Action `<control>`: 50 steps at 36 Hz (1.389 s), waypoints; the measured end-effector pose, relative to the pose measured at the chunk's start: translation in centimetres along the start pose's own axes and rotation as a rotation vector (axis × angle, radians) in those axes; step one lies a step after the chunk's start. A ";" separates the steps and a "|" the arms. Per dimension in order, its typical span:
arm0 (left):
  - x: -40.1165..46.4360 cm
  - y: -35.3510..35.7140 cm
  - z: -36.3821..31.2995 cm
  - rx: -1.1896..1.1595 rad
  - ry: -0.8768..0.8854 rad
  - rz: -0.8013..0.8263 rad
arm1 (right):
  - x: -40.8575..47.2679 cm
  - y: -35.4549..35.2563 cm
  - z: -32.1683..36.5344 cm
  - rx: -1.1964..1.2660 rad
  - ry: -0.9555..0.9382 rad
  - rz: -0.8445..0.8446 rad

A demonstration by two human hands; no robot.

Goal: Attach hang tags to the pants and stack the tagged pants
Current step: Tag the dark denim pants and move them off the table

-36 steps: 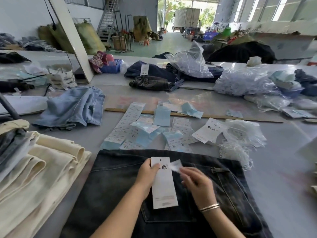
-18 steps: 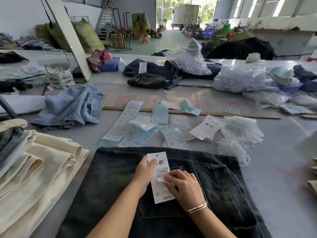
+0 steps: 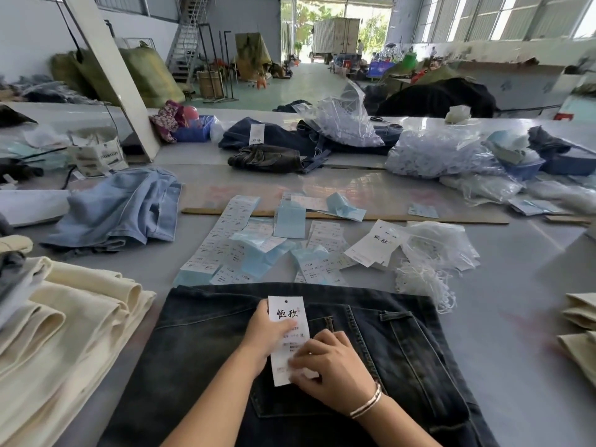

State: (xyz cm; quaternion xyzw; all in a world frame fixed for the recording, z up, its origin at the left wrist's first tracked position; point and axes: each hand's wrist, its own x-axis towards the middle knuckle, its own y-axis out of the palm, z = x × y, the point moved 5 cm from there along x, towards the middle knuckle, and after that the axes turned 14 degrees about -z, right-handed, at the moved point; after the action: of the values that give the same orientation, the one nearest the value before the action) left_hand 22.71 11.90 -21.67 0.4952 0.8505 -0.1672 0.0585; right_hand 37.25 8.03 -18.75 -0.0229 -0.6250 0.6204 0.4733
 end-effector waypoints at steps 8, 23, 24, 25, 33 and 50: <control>-2.6 0.9 -0.1 0.296 0.515 -0.024 | 2.4 -4.7 -6.6 0.135 0.186 -0.201; -4.6 2.1 -0.7 0.669 0.992 -0.236 | 4.2 -7.6 -25.1 -0.793 0.445 0.106; -4.5 2.1 -0.6 0.669 0.989 -0.232 | 4.3 -7.6 -25.0 -0.745 0.451 0.047; -4.5 2.1 -0.6 0.671 0.987 -0.226 | 4.4 -7.8 -25.0 -0.675 0.484 -0.027; -4.4 2.2 -0.6 0.660 0.975 -0.207 | 4.0 -8.3 -26.9 -0.151 0.817 -0.280; -4.0 1.8 -0.6 0.538 0.877 -0.129 | 7.2 -8.4 -24.6 -0.330 0.587 0.015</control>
State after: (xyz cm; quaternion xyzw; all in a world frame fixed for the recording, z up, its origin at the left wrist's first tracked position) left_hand 26.35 9.62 -20.44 0.4627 0.7509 -0.1599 -0.4433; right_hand 53.20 29.07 -13.29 -0.2815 -0.5539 0.4812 0.6184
